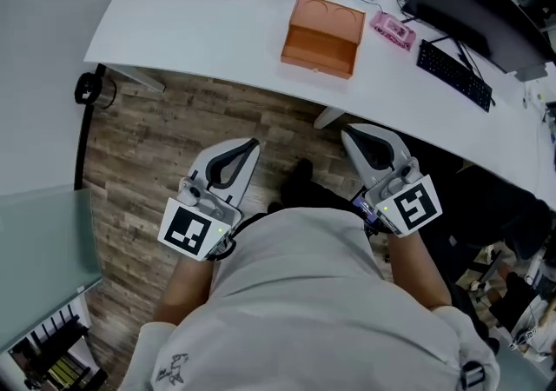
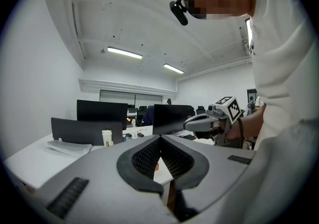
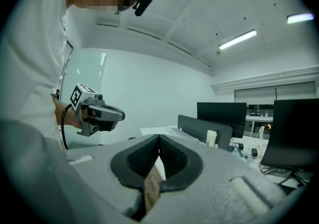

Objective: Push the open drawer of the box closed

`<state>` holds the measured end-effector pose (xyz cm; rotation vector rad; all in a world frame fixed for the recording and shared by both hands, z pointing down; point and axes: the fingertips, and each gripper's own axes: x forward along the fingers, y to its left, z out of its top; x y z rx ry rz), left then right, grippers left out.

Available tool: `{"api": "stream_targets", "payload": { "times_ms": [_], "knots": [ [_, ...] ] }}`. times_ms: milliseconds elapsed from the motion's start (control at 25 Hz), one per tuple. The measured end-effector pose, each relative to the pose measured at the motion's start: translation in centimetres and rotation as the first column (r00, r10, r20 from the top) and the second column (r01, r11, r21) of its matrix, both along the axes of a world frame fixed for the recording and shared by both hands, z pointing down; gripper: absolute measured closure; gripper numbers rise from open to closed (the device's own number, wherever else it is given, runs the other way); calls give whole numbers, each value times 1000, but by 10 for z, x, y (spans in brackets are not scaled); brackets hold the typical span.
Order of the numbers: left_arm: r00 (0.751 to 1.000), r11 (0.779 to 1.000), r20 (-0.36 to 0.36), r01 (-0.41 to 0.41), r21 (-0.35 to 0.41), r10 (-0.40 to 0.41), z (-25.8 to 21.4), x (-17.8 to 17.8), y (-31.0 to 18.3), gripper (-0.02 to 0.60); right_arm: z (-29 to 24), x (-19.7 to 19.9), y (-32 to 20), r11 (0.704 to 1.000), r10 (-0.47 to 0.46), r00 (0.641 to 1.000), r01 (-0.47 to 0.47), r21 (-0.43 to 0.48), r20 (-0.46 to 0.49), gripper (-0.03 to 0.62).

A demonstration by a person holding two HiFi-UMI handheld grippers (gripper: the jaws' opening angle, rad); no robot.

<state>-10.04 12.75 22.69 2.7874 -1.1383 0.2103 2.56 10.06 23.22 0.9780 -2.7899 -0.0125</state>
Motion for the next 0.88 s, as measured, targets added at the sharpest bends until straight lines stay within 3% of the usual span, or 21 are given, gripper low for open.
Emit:
{"api": "stream_targets", "payload": {
  "times_ms": [400,880],
  "knots": [
    [995,995,42,-95,12,95,-5,66,-86,583,-11,50,-73,997,65,998,-63,-54,20,591],
    [967,968,22,-252,-3,252,1,97,-154,582,-1,81,-119,970,230,973,-228,-85,21,591]
  ]
}}
